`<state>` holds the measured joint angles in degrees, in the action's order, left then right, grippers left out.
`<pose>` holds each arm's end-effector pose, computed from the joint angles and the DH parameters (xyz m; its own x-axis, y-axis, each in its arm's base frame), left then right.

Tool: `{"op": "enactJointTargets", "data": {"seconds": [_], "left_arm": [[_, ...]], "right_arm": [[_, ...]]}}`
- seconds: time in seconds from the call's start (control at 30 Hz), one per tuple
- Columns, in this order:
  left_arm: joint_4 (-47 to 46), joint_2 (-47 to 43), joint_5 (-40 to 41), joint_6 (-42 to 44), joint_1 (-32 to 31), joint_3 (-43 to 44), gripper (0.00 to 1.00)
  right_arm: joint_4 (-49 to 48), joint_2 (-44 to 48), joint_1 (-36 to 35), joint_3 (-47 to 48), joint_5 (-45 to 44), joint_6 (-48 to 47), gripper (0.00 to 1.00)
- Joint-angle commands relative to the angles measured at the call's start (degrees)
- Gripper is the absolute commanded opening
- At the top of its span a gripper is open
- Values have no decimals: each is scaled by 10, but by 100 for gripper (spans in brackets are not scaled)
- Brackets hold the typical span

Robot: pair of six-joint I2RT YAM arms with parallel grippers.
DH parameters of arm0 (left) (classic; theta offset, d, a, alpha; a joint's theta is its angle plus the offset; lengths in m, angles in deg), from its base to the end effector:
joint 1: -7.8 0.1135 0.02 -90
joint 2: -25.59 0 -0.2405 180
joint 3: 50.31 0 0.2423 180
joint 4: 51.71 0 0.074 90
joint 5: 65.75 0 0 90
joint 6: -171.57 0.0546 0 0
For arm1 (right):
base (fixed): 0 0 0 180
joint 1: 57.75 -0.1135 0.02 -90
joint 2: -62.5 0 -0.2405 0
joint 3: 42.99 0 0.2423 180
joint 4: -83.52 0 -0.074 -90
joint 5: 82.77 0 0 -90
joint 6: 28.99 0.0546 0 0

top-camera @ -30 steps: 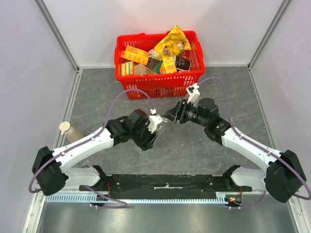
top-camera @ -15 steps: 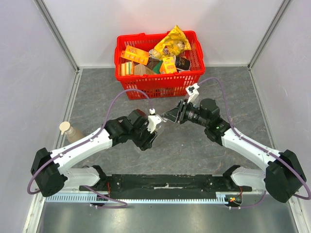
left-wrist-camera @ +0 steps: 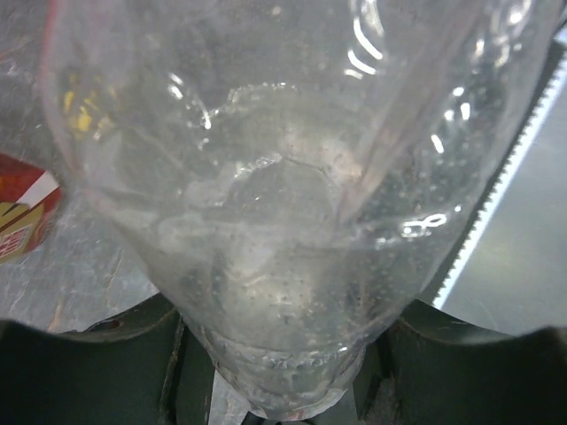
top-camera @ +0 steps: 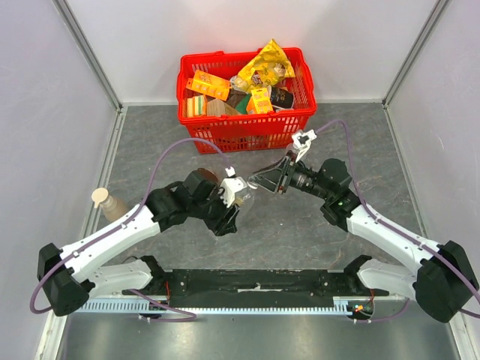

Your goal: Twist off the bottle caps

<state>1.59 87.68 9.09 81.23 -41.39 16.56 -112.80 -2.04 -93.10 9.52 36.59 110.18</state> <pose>0.1413 -0.1855 0.2513 -0.4946 0.5641 -0.6612 0.8408 0.5031 -0.1999 0.2087 0.1808 0.2892 -0.6434 0.3521 -0.6797 -0.6366 0.2471 0.7306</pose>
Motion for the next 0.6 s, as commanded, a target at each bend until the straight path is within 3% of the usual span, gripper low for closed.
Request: {"op": "enactJointTargets", "data": {"seconds": [0.0, 0.43, 0.57], "left_arm": [[-54, -44, -135, 3, 0, 20, 10], [-71, -77, -372, 35, -1, 23, 10], [-71, -76, -393, 39, 0, 22, 10]], "right_arm": [[-88, 19, 1, -8, 43, -21, 0], [-278, 64, 1, -17, 187, -11, 0], [-311, 84, 2, -18, 206, -10, 14]]}}
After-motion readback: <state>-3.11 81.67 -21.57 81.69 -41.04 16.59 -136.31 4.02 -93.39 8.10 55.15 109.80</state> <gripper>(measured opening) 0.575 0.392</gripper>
